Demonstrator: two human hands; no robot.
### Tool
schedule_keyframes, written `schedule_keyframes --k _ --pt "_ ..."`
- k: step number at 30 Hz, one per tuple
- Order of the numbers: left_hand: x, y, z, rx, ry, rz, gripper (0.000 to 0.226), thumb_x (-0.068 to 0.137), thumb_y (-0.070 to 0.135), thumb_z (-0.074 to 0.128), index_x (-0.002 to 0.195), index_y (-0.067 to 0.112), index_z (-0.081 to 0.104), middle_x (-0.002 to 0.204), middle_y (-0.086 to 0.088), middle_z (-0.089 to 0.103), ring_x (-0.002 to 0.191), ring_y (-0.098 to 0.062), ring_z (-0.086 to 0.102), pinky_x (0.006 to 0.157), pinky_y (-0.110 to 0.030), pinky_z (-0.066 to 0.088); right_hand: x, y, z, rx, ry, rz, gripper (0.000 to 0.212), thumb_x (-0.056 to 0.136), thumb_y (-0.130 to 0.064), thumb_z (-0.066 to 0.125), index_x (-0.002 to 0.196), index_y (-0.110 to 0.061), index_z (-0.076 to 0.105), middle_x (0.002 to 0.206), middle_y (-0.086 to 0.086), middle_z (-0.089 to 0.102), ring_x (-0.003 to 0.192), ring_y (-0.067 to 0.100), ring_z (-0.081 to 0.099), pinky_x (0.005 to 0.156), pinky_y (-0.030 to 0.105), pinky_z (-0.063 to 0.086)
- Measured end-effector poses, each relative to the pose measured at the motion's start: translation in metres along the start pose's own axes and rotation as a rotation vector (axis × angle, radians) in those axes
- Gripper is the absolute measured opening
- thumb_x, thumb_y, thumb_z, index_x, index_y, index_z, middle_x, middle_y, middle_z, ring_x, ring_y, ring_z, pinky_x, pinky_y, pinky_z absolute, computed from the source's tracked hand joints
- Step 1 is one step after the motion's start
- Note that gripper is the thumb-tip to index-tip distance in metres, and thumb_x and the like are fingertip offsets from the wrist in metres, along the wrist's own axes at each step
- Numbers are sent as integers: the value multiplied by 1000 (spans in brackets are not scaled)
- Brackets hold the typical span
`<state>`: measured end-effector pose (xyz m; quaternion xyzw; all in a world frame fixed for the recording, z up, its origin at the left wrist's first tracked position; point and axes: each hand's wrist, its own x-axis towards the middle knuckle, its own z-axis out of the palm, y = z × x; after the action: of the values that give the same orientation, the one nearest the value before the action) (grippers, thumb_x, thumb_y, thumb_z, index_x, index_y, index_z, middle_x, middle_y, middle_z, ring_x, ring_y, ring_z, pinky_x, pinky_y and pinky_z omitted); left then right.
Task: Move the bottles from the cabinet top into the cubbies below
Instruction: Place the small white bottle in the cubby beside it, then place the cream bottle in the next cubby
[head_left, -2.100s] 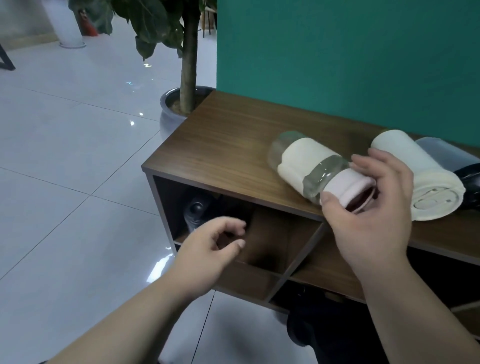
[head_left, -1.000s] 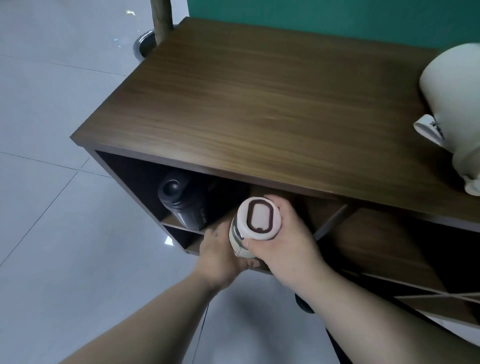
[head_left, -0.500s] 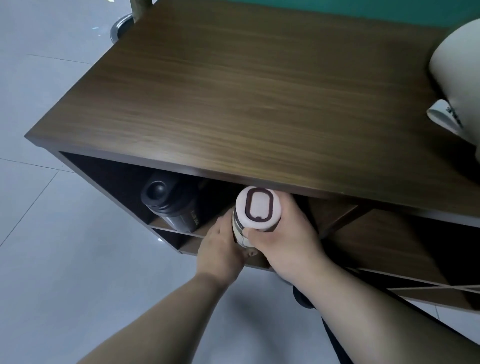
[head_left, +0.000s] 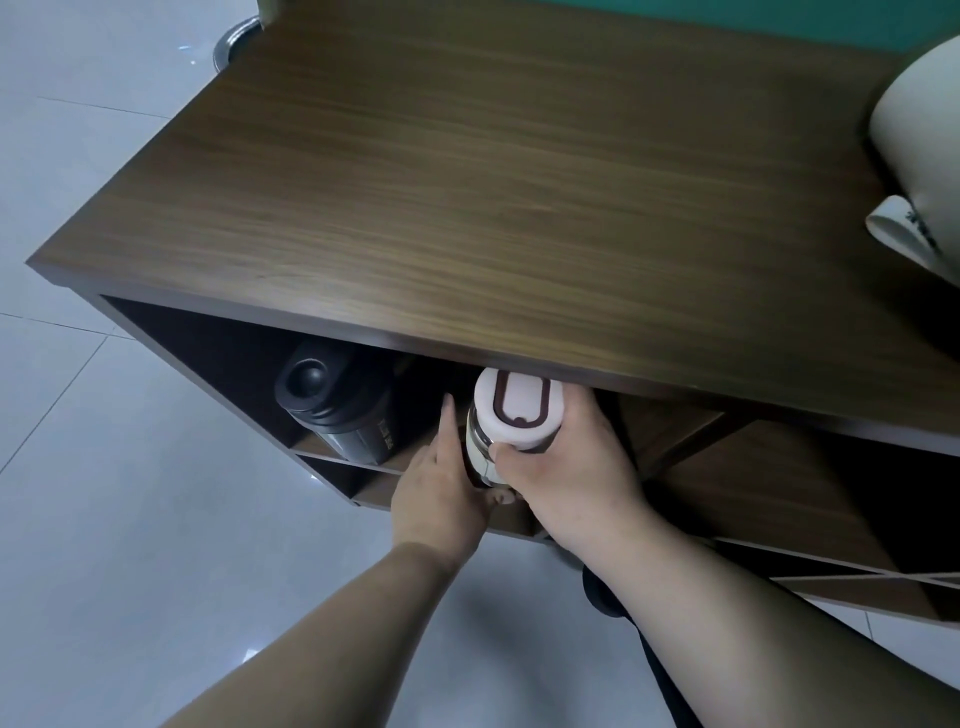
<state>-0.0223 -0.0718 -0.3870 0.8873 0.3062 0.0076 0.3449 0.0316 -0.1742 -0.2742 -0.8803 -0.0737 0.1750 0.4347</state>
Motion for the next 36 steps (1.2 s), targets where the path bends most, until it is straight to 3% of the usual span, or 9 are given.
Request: schedule_keyframes --k 8,12,15,19,22,26,29,32,36 --pt "0 -1 -1 13 -33 28 119 77 40 83 165 31 3 135 -2 66 122 -27 60 89 -36 49 -1 -2 -4 -25 -34 48 72 68 -25 79 133 -33 46 130 -8 65 122 18 61 102 40 50" --pt "-10 -6 -14 -112 -130 29 125 76 32 88 166 28 2 164 -1 40 148 -20 41 117 -38 41 -11 -4 -13 -75 -77 51 79 74 -12 71 141 -33 35 139 -6 59 127 20 57 106 37 47" --pt "-29 -5 -41 -160 -182 3 112 82 20 83 166 26 9 170 2 26 134 -14 51 111 -29 44 -29 -11 -28 -137 -101 55 90 81 -6 61 156 -31 18 155 2 47 136 29 50 111 37 43" --pt "-56 9 -79 -209 -220 -21 82 87 19 75 157 24 33 142 8 64 115 -12 67 92 -24 51 -60 -22 -59 -193 -302 100 94 83 -11 51 162 -32 4 150 -2 46 133 23 51 113 39 41" --pt "-86 29 -109 -294 -195 28 53 92 20 75 137 35 52 101 9 76 91 -2 69 75 -13 49 -94 -26 -91 -206 -364 -69 81 83 -3 48 155 -36 34 157 -17 40 147 7 37 120 26 30" --pt "-134 60 -136 -528 -173 93 38 94 10 73 121 36 65 94 1 76 79 2 66 79 -13 50 -131 -16 -128 -71 -152 -230 56 80 -2 53 115 -42 71 118 -25 70 112 -10 61 105 23 47" --pt "-157 67 -140 -564 -151 122 32 95 20 75 122 37 70 89 7 77 89 -11 69 98 -41 54 -144 -8 -158 117 164 -269 53 83 3 60 96 -47 72 104 -21 76 97 3 68 92 26 54" --pt "-166 71 -140 -570 -141 137 27 95 27 74 115 43 71 97 7 77 96 -20 72 101 -50 55 -141 -3 -185 168 442 -321 46 85 -4 66 101 -47 67 114 -23 66 104 12 64 95 37 53" --pt "-158 84 -137 -585 -150 169 26 91 36 73 112 50 70 98 7 76 97 -25 70 101 -54 54 -116 -1 -202 53 634 -326 65 82 -19 77 139 -32 49 140 -20 39 140 16 40 114 40 38"
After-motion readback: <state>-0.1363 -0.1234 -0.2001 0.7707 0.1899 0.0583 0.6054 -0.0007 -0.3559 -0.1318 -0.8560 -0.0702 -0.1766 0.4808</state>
